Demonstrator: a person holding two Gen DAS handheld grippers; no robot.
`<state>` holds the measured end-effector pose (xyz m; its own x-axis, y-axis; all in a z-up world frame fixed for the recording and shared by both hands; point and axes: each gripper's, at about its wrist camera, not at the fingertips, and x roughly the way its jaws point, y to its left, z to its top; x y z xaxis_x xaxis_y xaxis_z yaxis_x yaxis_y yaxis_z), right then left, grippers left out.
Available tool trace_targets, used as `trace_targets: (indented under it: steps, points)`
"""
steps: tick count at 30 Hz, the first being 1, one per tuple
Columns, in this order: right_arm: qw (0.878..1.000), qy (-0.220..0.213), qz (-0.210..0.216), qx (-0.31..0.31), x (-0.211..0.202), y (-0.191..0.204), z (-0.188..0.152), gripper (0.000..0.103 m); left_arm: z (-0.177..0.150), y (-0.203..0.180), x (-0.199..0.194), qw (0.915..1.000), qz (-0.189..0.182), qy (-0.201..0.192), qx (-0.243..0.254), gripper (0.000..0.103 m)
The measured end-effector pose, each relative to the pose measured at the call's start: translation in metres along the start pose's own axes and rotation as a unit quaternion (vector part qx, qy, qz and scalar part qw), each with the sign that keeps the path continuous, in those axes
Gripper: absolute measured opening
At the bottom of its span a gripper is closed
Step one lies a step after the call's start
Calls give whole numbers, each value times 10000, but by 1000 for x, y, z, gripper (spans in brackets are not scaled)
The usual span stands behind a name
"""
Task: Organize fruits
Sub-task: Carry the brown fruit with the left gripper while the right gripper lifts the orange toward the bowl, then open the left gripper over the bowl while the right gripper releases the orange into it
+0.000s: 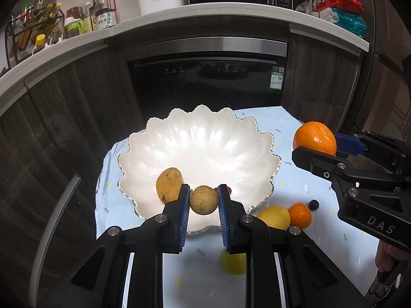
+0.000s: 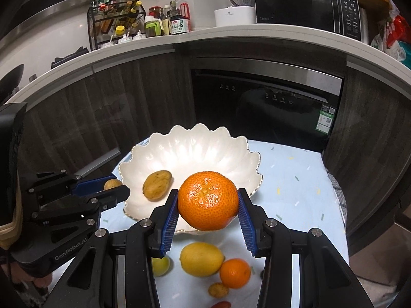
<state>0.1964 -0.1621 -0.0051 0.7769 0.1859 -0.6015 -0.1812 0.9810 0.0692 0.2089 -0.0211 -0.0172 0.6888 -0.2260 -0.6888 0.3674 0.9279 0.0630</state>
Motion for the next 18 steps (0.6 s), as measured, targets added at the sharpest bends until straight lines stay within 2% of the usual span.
trace_targets:
  steps: [18]
  points:
    - [9995,279,97,85,56,-16,9,45,9,11,55,9995,-28,312,-86,22]
